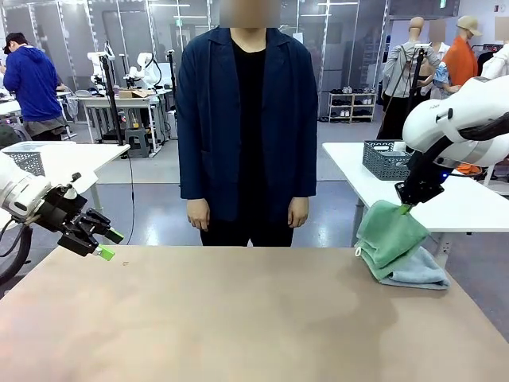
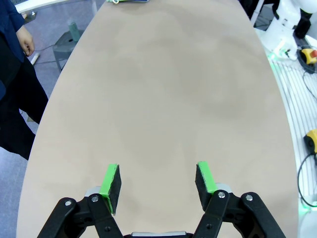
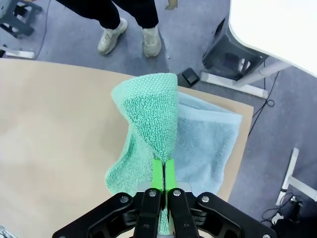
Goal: Fold the towels and place them in the basket.
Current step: Stack the folded Towel with hook on the right side of the table.
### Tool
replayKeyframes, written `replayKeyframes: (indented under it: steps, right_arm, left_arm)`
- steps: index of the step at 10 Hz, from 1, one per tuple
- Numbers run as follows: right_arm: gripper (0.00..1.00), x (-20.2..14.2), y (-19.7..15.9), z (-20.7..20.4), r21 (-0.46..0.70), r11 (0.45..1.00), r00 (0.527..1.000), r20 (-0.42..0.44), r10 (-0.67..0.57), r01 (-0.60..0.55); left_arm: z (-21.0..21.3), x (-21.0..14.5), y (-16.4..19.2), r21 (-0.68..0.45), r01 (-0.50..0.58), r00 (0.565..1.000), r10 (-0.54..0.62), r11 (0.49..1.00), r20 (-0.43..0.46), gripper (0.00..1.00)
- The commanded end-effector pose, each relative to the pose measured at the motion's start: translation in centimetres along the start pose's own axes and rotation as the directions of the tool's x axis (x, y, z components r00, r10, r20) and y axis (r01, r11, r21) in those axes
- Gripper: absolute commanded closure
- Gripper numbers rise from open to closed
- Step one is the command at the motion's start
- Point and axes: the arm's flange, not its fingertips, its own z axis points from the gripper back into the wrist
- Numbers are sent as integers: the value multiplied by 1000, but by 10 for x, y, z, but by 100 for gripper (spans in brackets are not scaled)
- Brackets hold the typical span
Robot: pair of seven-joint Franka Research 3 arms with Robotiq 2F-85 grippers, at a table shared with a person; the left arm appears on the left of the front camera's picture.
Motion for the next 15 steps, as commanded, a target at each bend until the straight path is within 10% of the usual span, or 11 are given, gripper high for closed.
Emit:
replayKeyframes:
  steps: [1, 15]
  right_arm:
    - [98, 4, -8, 3, -20, 1000, 1000, -24, 8, -9]
    - [98, -6, -31, 3, -44, 998, 999, -9, -43, 42]
  left_arm:
    - [0, 1, 0, 7, 1, 1000, -1, 1000, -5, 23]
    - [0, 1, 0, 7, 1, 1000, -1, 1000, -5, 23]
